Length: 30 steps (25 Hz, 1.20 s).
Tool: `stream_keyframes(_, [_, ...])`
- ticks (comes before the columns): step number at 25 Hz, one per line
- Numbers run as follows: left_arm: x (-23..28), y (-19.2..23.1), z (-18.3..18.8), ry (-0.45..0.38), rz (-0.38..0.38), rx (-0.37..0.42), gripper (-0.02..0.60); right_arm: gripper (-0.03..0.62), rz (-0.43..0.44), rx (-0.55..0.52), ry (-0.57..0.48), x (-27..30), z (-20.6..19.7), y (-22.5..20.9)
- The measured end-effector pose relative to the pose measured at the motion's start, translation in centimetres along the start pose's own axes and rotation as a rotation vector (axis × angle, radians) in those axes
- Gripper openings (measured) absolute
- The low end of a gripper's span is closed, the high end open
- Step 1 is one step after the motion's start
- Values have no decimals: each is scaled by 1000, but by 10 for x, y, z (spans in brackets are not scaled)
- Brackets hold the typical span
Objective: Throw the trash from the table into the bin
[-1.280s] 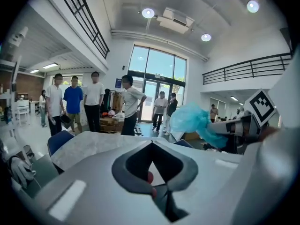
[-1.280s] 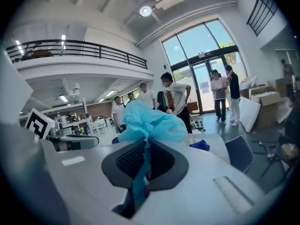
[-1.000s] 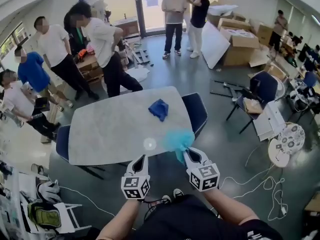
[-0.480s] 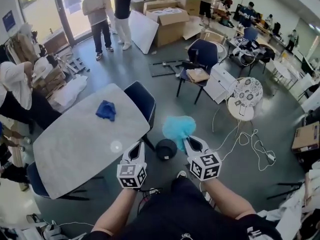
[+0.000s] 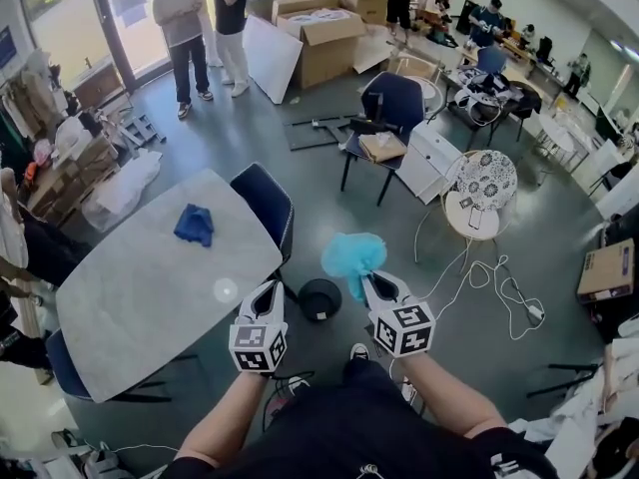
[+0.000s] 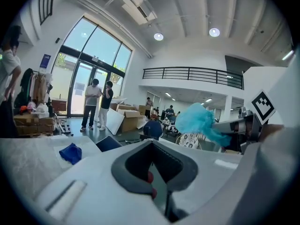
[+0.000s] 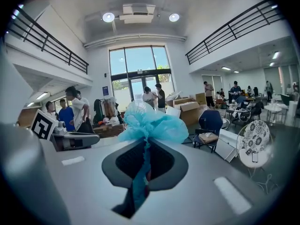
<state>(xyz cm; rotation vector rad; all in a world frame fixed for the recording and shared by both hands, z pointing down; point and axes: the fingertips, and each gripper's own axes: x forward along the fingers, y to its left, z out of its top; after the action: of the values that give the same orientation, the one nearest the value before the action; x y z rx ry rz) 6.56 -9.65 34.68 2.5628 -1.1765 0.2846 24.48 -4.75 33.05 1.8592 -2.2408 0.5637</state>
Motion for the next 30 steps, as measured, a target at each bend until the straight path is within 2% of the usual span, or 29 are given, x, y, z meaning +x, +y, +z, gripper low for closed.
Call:
stream_keyframes(8, [29, 2, -28, 44, 88, -45, 0, 34, 92, -42, 77, 60, -16, -29])
stream_keyframes(14, [46, 7, -82, 107, 155, -94, 0, 34, 142, -44, 198, 120, -81, -54])
stream_keyframes(17, [53, 13, -113, 135, 181, -112, 0, 34, 146, -35, 270, 155, -131, -67])
stream_keyframes(20, [54, 21, -151, 170, 216, -163, 0, 34, 153, -10, 359, 183, -198, -77])
stream_keyframes(25, [75, 45, -199, 179, 256, -224, 0, 34, 155, 67, 491, 233, -306, -94])
stream_keyframes(30, [101, 69, -269, 226, 271, -253, 0, 34, 151, 70, 591, 274, -403, -104])
